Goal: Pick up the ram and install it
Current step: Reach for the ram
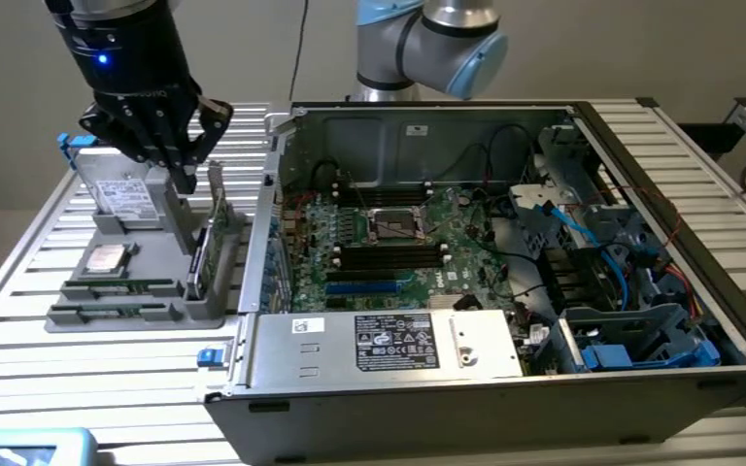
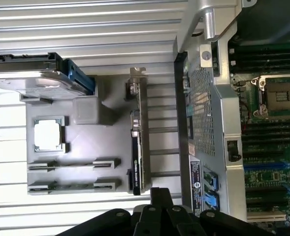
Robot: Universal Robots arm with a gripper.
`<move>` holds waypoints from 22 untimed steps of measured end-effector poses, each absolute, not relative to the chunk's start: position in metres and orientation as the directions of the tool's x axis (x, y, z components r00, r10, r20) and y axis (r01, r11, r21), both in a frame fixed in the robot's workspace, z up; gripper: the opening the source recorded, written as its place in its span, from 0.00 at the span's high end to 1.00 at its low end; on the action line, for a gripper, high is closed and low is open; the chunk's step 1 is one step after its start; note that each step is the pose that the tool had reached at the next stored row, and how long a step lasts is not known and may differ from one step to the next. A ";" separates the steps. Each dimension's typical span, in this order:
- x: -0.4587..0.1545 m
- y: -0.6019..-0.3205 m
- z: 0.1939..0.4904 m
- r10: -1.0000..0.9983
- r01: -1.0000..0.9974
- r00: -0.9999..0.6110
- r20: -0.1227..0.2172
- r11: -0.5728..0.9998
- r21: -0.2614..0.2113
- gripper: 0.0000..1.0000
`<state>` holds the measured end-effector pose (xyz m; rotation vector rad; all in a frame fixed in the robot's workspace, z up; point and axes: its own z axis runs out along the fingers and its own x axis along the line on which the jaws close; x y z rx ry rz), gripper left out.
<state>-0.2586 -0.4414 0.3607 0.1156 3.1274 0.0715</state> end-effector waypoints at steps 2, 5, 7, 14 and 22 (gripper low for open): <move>-0.267 -0.442 0.360 0.074 0.074 -0.997 -0.007 0.996 0.046 0.89; -0.278 -0.442 0.357 0.074 0.074 -0.997 0.002 0.996 0.045 0.89; -0.284 -0.443 0.356 0.074 0.074 -0.997 0.009 0.996 0.045 0.89; -0.309 -0.446 0.345 0.074 0.075 -0.997 0.027 0.996 0.043 0.89; -0.330 -0.449 0.340 0.074 0.075 -0.997 0.026 0.997 0.027 0.89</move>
